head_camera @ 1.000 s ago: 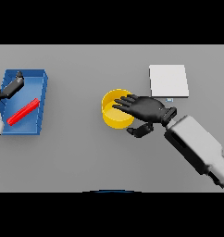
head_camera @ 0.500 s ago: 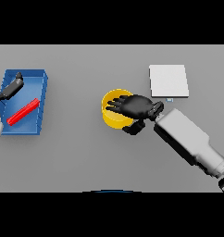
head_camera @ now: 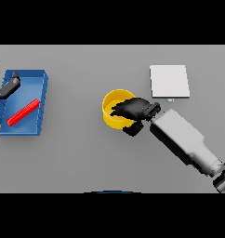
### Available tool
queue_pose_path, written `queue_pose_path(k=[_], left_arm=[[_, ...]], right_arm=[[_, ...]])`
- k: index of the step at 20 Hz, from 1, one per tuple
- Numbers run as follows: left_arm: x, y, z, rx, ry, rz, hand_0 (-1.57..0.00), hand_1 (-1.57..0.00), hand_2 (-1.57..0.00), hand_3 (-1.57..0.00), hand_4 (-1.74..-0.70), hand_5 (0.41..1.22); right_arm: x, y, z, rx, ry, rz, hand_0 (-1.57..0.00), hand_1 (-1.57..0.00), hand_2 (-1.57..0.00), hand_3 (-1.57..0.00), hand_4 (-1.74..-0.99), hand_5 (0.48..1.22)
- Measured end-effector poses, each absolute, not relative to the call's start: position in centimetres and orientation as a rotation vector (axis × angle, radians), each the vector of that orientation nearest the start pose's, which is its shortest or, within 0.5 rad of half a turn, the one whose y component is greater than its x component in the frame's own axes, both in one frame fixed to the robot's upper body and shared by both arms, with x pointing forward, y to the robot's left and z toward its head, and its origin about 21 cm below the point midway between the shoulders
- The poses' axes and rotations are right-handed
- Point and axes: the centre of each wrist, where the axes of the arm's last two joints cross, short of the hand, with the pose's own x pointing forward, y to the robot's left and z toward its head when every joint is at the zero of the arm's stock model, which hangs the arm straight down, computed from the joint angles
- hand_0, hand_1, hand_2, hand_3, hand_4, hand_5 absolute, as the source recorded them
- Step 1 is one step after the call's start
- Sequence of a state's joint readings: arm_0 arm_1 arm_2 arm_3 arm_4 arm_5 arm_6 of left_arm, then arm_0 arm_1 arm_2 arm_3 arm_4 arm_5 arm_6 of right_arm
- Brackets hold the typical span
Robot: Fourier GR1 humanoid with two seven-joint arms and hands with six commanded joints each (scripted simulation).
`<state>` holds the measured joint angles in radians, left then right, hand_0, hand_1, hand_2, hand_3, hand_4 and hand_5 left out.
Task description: Pick up the red beaker and tilt it to pour out 1 green nut into yellow bowl. Pick up the yellow bowl and place it on the metallic measuring scale.
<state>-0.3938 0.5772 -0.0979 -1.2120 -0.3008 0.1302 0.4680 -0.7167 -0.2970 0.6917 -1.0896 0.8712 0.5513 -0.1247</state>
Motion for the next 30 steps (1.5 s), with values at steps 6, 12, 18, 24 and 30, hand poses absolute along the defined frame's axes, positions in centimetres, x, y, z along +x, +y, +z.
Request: queue_pose_path(k=[6,12,18,24,30], left_arm=[[33.9,34.0,7.3,0.854,-1.102,-0.438,0.0,0.0,0.0,0.0,-0.75,0.7],[34.3,33.5,7.5,0.865,-1.113,-0.452,0.0,0.0,0.0,0.0,-0.74,0.689],[34.2,33.9,7.7,0.863,-1.115,-0.456,0.0,0.0,0.0,0.0,-0.73,0.69],[34.4,33.8,7.9,0.857,-1.106,-0.449,0.0,0.0,0.0,0.0,-0.74,0.696],[34.3,33.9,8.0,0.863,-1.135,-0.446,0.0,0.0,0.0,0.0,-0.74,0.7]], right_arm=[[35.4,-11.6,5.0,-0.285,-1.085,2.13,-1.2,-1.19,-1.13,-0.87,-1.594,1.121],[35.7,-11.7,5.2,-0.24,-1.088,2.14,-1.47,-1.47,-1.28,-1.37,-1.702,1.195],[35.4,-12.2,6.2,-0.274,-1.124,2.139,-1.55,-1.55,-1.36,-1.34,-1.731,1.214],[35.4,-12.9,10.5,-0.346,-1.165,2.094,-1.56,-1.56,-1.41,-1.26,-1.738,1.219],[36.9,-14.5,12.6,-0.445,-1.208,2.013,-1.57,-1.57,-1.47,-1.35,-1.74,1.22]])
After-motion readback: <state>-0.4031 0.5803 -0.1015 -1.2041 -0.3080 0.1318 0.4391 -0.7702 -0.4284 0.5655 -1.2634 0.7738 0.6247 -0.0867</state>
